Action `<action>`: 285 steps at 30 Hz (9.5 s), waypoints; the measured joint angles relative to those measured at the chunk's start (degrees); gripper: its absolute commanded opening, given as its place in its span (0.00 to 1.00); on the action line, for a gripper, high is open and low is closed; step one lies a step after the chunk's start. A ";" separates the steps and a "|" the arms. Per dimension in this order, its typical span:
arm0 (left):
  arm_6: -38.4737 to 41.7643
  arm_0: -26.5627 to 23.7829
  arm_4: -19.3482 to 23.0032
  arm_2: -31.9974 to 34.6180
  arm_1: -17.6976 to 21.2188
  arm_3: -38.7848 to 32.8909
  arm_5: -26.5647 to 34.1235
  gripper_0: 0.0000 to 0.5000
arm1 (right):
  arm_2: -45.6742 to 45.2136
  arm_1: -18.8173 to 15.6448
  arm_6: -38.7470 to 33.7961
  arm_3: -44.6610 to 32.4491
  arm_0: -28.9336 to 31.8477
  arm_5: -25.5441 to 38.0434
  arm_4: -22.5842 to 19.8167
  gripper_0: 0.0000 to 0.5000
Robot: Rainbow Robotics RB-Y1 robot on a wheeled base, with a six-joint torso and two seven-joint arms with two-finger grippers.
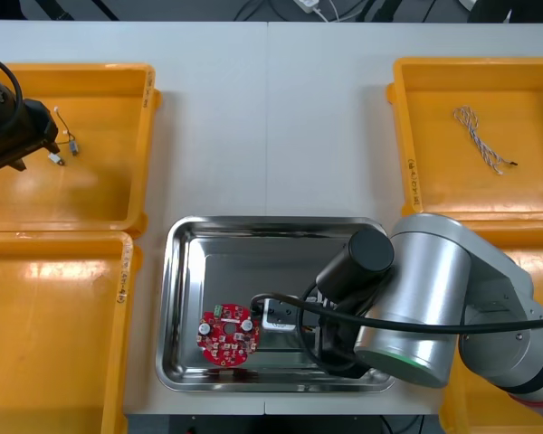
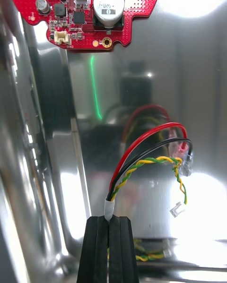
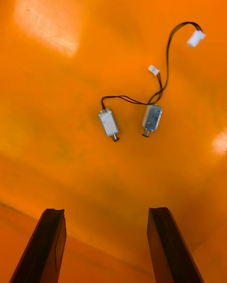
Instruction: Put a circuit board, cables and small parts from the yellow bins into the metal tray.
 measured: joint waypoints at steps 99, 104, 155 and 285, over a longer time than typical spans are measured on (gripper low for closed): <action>-4.43 -1.74 -0.99 -3.22 -2.33 17.92 -18.29 1.00 | -35.82 -5.25 -0.04 8.66 -10.55 6.13 -21.42 1.00; -4.45 -1.74 -1.00 -4.12 -2.35 17.94 -18.81 0.22 | -39.56 -6.09 -0.04 12.99 -12.45 6.13 -21.46 1.00; -7.87 -2.39 -1.57 -3.59 -1.32 -2.31 2.66 0.01 | -52.40 -8.41 7.76 62.28 -28.56 -7.88 -2.06 1.00; 8.79 14.04 -17.94 -27.25 -19.54 -36.40 2.16 1.00 | -55.15 -5.32 24.05 70.34 -33.83 -5.91 1.59 0.00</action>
